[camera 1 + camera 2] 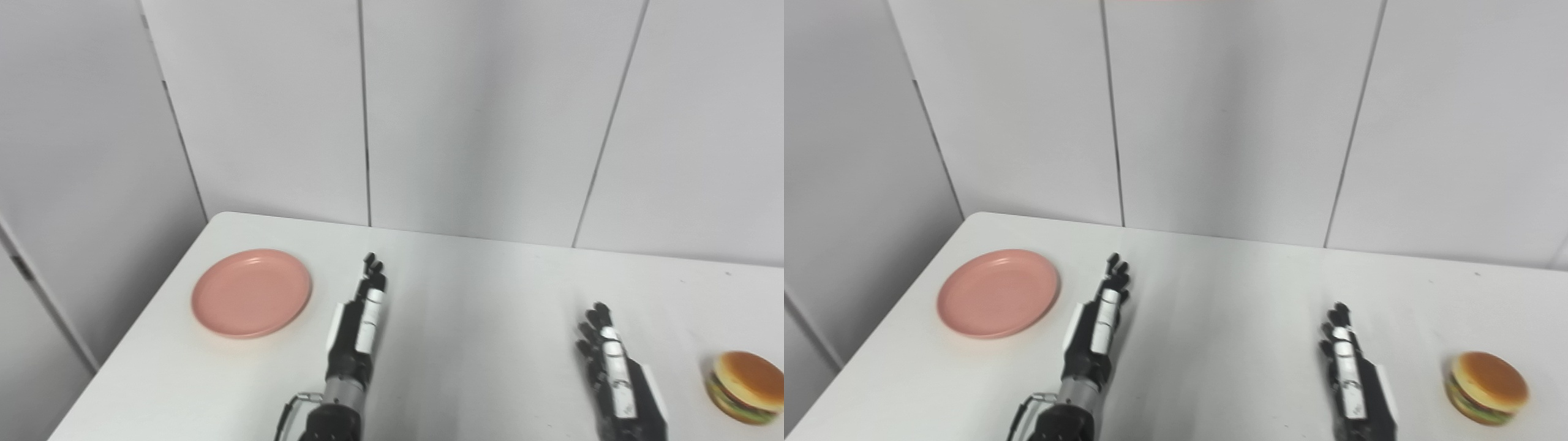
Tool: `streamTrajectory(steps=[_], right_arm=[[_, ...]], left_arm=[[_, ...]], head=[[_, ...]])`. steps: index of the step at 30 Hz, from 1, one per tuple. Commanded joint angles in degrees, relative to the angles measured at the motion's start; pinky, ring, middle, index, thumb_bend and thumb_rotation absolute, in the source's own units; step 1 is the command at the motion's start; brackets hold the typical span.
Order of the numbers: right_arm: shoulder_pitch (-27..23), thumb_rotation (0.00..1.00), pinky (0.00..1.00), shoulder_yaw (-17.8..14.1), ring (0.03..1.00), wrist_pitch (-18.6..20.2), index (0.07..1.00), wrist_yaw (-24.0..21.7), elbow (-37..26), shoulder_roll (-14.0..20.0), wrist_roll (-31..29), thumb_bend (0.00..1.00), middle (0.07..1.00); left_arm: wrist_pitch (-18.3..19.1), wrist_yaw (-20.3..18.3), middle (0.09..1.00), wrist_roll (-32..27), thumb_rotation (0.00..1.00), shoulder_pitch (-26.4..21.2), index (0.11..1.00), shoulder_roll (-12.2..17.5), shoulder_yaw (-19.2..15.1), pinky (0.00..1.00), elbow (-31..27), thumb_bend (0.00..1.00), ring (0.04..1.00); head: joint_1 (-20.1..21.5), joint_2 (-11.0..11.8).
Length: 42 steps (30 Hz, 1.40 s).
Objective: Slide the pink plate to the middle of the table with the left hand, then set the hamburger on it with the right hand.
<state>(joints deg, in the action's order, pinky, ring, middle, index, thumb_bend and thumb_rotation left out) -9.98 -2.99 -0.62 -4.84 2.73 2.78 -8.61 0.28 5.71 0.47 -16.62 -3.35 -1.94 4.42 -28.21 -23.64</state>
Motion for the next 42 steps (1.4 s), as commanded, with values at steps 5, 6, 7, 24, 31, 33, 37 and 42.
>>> streamTrajectory(steps=[5, 6, 7, 24, 31, 33, 37, 42], right_arm=[[-1.00, 0.94, 1.00, -0.30, 1.000, 0.74, 1.000, -0.71, -3.86, 0.08, -2.22, 0.55, 1.000], [-1.17, 0.94, 1.00, -0.52, 1.000, 0.22, 1.000, -0.81, -3.50, -0.18, -2.90, 0.56, 1.000], [-1.31, 0.93, 1.00, -0.61, 1.000, -0.28, 1.000, -0.56, -3.17, -0.39, -2.84, 0.54, 1.000], [-1.21, 0.96, 1.00, 0.33, 1.000, -0.15, 1.000, 0.42, -4.56, -0.84, -1.40, 0.48, 1.000], [-1.03, 0.95, 1.00, 0.35, 1.000, 1.82, 1.000, 1.46, -6.29, -1.26, -0.89, 0.47, 1.000], [-0.89, 0.93, 1.00, 0.15, 1.000, 1.35, 1.000, 1.39, -6.36, -1.58, -1.94, 0.46, 1.000], [-0.90, 0.97, 1.00, 0.77, 1.000, 2.06, 1.000, 2.07, -6.93, -1.30, -0.28, 0.47, 1.000], [-0.77, 0.96, 1.00, 0.66, 1.000, 2.57, 1.000, 2.06, -7.54, -1.43, -0.70, 0.47, 1.000]], left_arm=[[3.04, 3.02, 0.931, 1.26, 1.00, -4.83, 0.926, 3.61, -4.50, 0.96, -4.45, 0.79, 0.946], [2.61, 2.78, 0.927, 0.27, 1.00, -5.19, 0.922, 4.12, -5.38, 0.96, -4.41, 0.79, 0.942], [2.57, 2.88, 0.918, -0.26, 1.00, -5.41, 0.916, 4.58, -6.38, 0.94, -4.68, 0.80, 0.935], [0.48, 6.19, 0.740, -6.31, 1.00, -7.15, 0.741, 16.10, -21.98, 0.75, -0.28, 0.85, 0.750], [-3.57, 6.55, 0.714, -8.02, 1.00, -8.18, 0.716, 20.84, -24.88, 0.74, 9.30, 0.89, 0.719], [-4.70, 6.49, 0.709, -8.91, 1.00, -8.51, 0.712, 21.77, -25.45, 0.74, 12.33, 0.90, 0.716], [-6.90, 5.37, 0.720, -9.86, 1.00, -8.59, 0.721, 23.17, -25.12, 0.70, 17.85, 0.92, 0.719], [-7.68, 3.96, 0.750, -12.09, 1.00, -8.15, 0.746, 22.26, -24.19, 0.76, 20.46, 0.89, 0.760]], head=[[-2.22, 0.49], [-2.49, 0.55], [-2.64, 0.62], [-2.44, 1.16], [-2.41, 0.98], [-2.39, 0.83], [-2.39, 0.83], [-2.43, 0.59]])
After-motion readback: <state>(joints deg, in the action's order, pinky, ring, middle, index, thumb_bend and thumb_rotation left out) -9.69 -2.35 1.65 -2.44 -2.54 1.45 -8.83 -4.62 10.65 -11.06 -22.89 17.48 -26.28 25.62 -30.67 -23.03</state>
